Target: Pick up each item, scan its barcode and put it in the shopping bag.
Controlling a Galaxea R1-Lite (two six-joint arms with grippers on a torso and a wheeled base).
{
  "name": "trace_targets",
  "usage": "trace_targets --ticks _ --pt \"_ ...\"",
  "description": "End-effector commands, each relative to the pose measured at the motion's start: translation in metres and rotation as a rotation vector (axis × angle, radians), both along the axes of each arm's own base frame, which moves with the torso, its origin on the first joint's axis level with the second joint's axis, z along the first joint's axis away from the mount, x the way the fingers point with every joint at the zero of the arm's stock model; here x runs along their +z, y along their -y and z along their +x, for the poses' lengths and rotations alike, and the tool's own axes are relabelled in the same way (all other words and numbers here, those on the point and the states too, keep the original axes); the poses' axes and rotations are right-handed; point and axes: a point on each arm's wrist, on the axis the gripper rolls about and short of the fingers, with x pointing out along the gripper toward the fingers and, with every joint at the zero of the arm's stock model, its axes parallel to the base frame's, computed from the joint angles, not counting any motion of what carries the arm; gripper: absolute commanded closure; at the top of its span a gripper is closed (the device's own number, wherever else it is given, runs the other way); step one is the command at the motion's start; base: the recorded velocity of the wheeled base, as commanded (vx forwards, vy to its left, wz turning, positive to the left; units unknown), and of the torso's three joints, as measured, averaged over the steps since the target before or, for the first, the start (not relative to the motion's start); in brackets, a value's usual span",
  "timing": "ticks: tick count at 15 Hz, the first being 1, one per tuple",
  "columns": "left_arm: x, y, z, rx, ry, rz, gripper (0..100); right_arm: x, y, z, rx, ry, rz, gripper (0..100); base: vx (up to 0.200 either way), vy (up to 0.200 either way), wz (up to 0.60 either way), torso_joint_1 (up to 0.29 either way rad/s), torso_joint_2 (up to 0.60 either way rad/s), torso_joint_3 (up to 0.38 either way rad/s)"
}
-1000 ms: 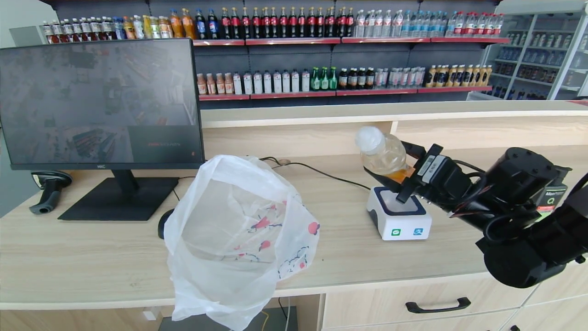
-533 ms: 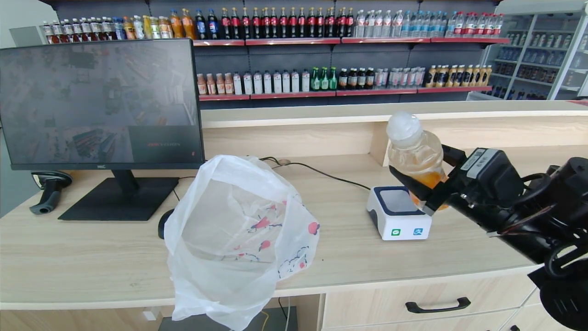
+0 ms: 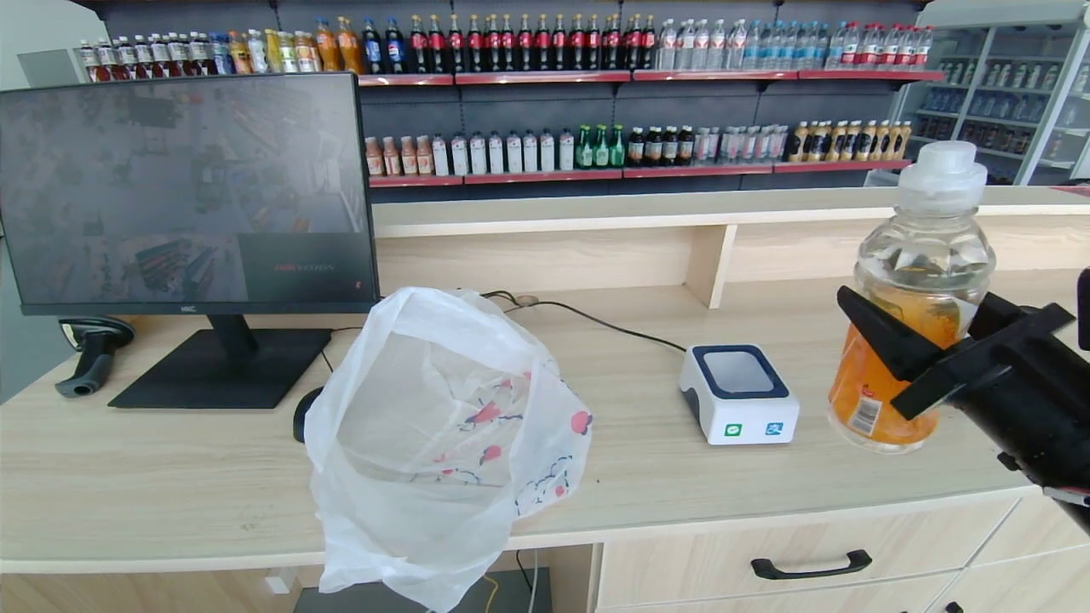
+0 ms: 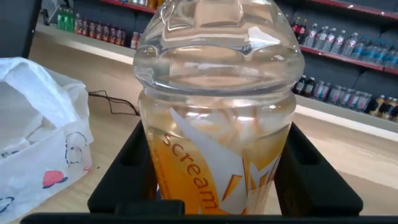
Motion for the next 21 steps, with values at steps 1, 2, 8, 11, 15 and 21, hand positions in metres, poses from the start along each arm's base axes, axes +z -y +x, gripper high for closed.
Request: trace_targets --ticks 1,2,8,11,15,21 --pt "0.0 0.0 0.0 0.0 0.001 0.0 0 -0.002 0.005 -0.009 -0.01 -0.038 0.087 100 0.0 0.0 0.0 0.0 0.0 0.0" --pt "0.0 0.0 0.0 0.0 0.001 0.0 0 -0.003 0.005 -0.007 -0.026 -0.057 0.136 100 0.0 0.0 0.0 0.0 0.0 0.0" --pt "0.0 0.0 0.0 0.0 0.001 0.0 0 -0.005 0.001 0.014 -0.086 -0.099 0.23 100 0.0 0.0 0.0 0.0 0.0 0.0" --pt "0.0 0.0 0.0 0.0 0.001 0.0 0 -0.009 0.001 0.017 -0.09 -0.118 0.231 100 -0.2 0.0 0.0 0.007 0.0 0.001" --pt "0.0 0.0 0.0 0.0 0.001 0.0 0 -0.009 0.001 0.014 -0.09 -0.116 0.232 100 0.0 0.0 0.0 0.0 0.0 0.0" --pt "0.0 0.0 0.0 0.0 0.001 -0.001 0 -0.009 0.001 0.014 -0.088 -0.116 0.231 100 0.0 0.167 0.0 0.008 0.0 0.001"
